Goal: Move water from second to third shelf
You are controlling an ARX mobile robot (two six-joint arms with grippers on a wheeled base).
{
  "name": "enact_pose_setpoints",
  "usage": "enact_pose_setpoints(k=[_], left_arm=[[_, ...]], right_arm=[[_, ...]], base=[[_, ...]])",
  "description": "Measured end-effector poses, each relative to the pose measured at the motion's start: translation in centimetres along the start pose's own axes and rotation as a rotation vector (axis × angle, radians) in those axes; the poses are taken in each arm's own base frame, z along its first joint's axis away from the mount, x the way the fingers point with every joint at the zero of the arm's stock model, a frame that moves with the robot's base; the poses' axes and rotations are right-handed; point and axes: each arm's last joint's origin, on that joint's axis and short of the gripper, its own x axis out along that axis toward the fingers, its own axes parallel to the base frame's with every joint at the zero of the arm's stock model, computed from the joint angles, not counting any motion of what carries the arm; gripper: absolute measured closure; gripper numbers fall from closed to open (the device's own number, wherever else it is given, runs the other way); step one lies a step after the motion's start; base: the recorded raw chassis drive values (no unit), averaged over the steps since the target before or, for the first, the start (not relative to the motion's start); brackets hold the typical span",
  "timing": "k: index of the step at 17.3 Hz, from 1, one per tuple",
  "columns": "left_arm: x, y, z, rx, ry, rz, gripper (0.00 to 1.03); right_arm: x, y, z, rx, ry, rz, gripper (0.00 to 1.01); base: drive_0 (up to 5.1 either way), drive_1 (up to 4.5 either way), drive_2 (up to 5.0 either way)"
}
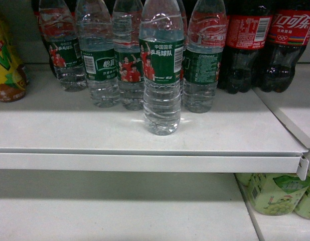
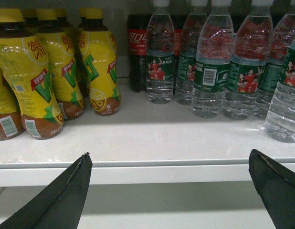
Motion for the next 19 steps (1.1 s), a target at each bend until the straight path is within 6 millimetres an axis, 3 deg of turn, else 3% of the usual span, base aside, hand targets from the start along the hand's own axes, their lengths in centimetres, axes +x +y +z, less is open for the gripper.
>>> enact_pose_setpoints(k=[8, 12, 16, 18, 19], left_arm=[[0.0, 0.0, 0.0, 0.000, 0.000, 0.000, 0.05], [0.0, 0.0, 0.0, 0.000, -0.001, -0.001, 0.05], [0.0, 0.0, 0.0, 0.000, -0.001, 0.000, 0.05], [0.0, 0.0, 0.0, 0.000, -0.001, 0.000, 0.05], [0.0, 0.0, 0.0, 0.000, -0.001, 0.000, 0.05]], right_arm=[[0.0, 0.0, 0.0, 0.000, 0.000, 0.000, 0.03], [0.6, -0.4, 0.3, 0.082, 0.049, 0.037, 0.03], [4.9, -0.8, 7.6, 0.102, -0.127, 0.067, 0.03], [7.9, 0.4, 8.9, 0.096, -0.114, 0.123, 0.03], [9.2, 1.5, 8.4, 0.090, -0.061, 0.174, 0.03]], base=[[0.0, 0.00, 0.0], [0.0, 0.00, 0.0], [0.0, 0.00, 0.0], [0.0, 0.00, 0.0], [0.0, 0.00, 0.0]])
